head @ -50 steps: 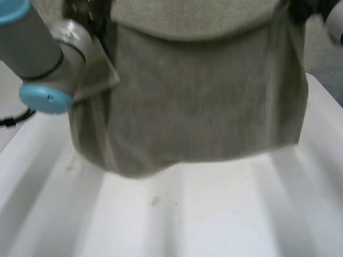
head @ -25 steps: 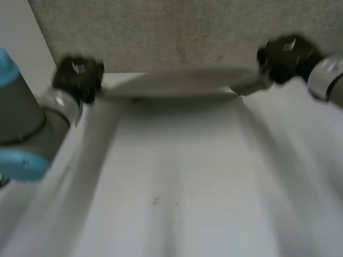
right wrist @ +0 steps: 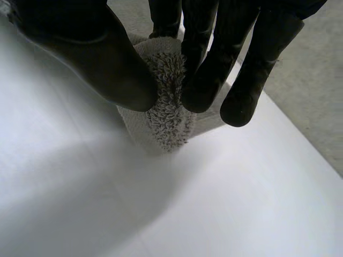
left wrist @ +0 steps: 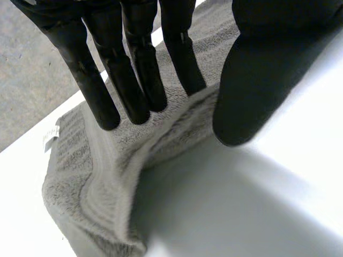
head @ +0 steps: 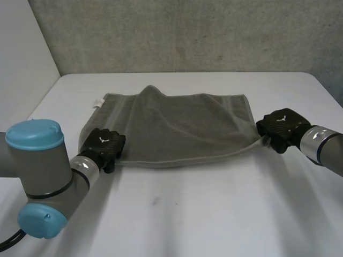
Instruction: Fold the towel.
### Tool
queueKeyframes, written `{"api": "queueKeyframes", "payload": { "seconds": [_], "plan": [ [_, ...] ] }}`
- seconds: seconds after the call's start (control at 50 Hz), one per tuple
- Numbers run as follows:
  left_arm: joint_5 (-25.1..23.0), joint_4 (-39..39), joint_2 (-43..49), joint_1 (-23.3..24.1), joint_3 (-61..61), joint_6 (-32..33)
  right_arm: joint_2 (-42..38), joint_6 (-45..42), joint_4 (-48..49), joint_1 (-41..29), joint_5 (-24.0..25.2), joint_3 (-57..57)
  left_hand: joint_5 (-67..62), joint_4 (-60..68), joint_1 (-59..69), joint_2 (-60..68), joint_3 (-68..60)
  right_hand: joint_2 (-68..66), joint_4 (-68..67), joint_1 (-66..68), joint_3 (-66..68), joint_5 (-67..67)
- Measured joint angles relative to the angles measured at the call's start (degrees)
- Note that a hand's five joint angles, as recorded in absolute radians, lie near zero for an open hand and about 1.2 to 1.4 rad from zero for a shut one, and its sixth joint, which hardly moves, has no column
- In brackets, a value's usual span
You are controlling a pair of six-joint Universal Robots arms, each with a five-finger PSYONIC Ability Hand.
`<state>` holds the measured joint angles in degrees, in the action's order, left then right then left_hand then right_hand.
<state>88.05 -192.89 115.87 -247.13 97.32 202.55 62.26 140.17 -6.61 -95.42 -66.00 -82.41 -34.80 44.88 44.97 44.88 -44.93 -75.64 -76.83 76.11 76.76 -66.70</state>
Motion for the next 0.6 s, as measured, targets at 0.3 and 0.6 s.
{"api": "queueKeyframes", "payload": {
  "seconds": [0.3,0.6],
  "plan": [
    [-0.4,-8.9,3.5,0.0,0.8,0.0,0.9,1.6,4.0,2.8,-0.1,-2.9,14.2,-13.9,-13.9,-14.0,14.0,0.0,0.0,0.0,0.0,0.0],
    [-0.2,-11.2,7.7,-0.2,-1.0,0.2,1.7,4.3,6.2,4.9,-1.7,-2.9,7.7,-7.7,-7.8,-7.6,7.7,0.0,0.0,0.0,0.0,0.0]
  ]
}}
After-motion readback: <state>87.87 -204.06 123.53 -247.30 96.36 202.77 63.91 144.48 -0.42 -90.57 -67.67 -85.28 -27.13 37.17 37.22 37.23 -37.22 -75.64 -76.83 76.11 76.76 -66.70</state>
